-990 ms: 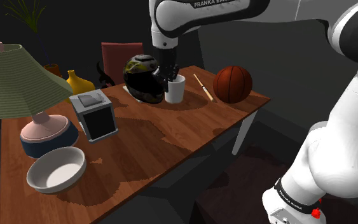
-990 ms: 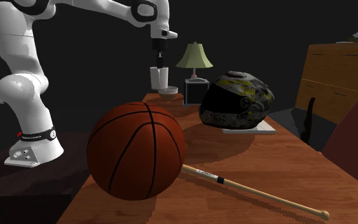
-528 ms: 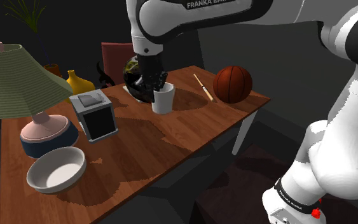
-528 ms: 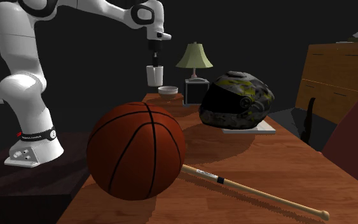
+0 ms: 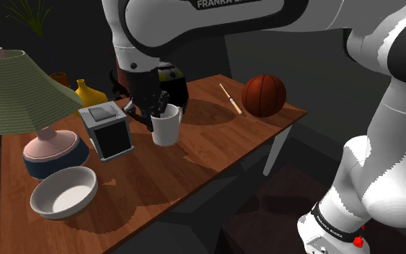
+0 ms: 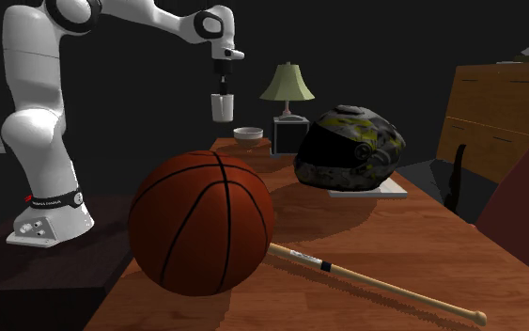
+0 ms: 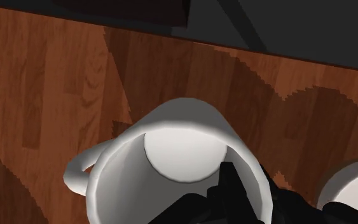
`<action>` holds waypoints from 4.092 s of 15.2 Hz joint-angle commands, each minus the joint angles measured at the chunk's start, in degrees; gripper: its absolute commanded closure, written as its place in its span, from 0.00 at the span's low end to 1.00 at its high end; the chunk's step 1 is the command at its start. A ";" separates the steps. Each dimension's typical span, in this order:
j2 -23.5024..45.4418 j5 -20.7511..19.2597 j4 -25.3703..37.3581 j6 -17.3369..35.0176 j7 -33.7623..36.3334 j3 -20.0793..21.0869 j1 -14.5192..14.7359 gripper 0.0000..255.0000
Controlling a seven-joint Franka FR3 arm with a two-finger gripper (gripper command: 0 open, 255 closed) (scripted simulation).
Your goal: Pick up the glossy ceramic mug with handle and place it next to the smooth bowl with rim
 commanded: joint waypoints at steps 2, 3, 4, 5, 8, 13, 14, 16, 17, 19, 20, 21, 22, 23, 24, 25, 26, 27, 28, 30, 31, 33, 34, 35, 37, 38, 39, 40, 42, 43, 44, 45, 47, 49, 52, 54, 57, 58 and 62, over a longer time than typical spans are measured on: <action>1.64 -0.38 1.78 -0.30 4.04 1.56 2.42 1.00; 2.59 -0.60 3.04 -0.68 5.34 2.04 3.27 1.00; 3.61 -0.86 4.39 -1.08 6.62 2.50 4.13 1.00; 4.68 -1.13 5.85 -1.53 7.90 2.94 5.02 1.00; 8.33 -2.10 10.86 -3.11 11.65 4.13 7.84 1.00; 14.08 -3.67 18.35 -5.14 16.31 5.27 11.98 1.00; 13.95 -3.64 17.37 -4.29 16.32 5.25 11.90 1.00; 13.79 -3.61 15.59 -2.67 16.35 5.23 11.75 1.00; 13.73 -3.61 14.73 -1.87 16.37 5.22 11.68 1.00; 13.67 -3.61 13.08 -0.30 16.41 5.19 11.57 1.00; 13.66 -3.62 12.30 0.48 16.44 5.17 11.52 1.00; 13.67 -3.63 11.54 1.24 16.46 5.16 11.47 1.00; 13.69 -3.65 10.80 2.00 16.49 5.14 11.43 1.00; 13.73 -3.67 10.08 2.75 16.52 5.12 11.39 1.00; 13.79 -3.69 9.39 3.49 16.55 5.10 11.35 1.00; 13.85 -3.73 8.72 4.23 16.58 5.08 11.32 1.00; 13.94 -3.76 8.06 4.96 16.61 5.06 11.29 1.00; 14.03 -3.80 7.43 5.68 16.65 5.03 11.26 1.00; 14.14 -3.84 6.82 6.40 16.68 5.01 11.24 1.00; 14.40 -3.94 5.65 7.81 16.76 4.95 11.21 1.00; 14.54 -4.00 5.09 8.51 16.80 4.93 11.19 1.00; 14.88 -4.12 4.02 9.89 16.89 4.87 11.17 1.00; 15.06 -4.19 3.52 10.57 16.94 4.83 11.17 1.00; 15.25 -4.26 3.03 11.25 16.99 4.80 11.16 1.00; 15.68 -4.40 2.09 12.59 17.09 4.73 11.17 1.00; 15.91 -4.48 1.65 13.25 17.15 4.69 11.17 1.00; 16.15 -4.57 1.23 13.91 17.20 4.65 11.18 1.00; 16.40 -4.65 0.82 14.56 17.26 4.60 11.19 1.00; 16.93 -4.83 0.04 15.84 17.37 4.51 11.21 1.00; 17.18 -4.92 -0.28 16.41 17.43 4.47 11.23 1.00; 17.17 -4.92 -0.29 16.41 17.43 4.47 11.23 1.00; 17.18 -4.92 -0.28 16.41 17.43 4.47 11.23 1.00; 17.18 -4.92 -0.28 16.41 17.43 4.47 11.23 1.00; 17.18 -4.92 -0.28 16.41 17.43 4.47 11.23 1.00; 17.17 -4.92 -0.29 16.41 17.43 4.47 11.23 0.00; 17.17 -4.92 -0.29 16.40 17.43 4.47 11.23 0.00; 17.17 -4.91 -0.29 16.40 17.43 4.47 11.23 0.00; 16.66 -4.72 0.91 14.72 17.29 4.57 11.23 0.00; 15.60 -4.28 4.78 9.84 16.97 4.81 11.33 0.00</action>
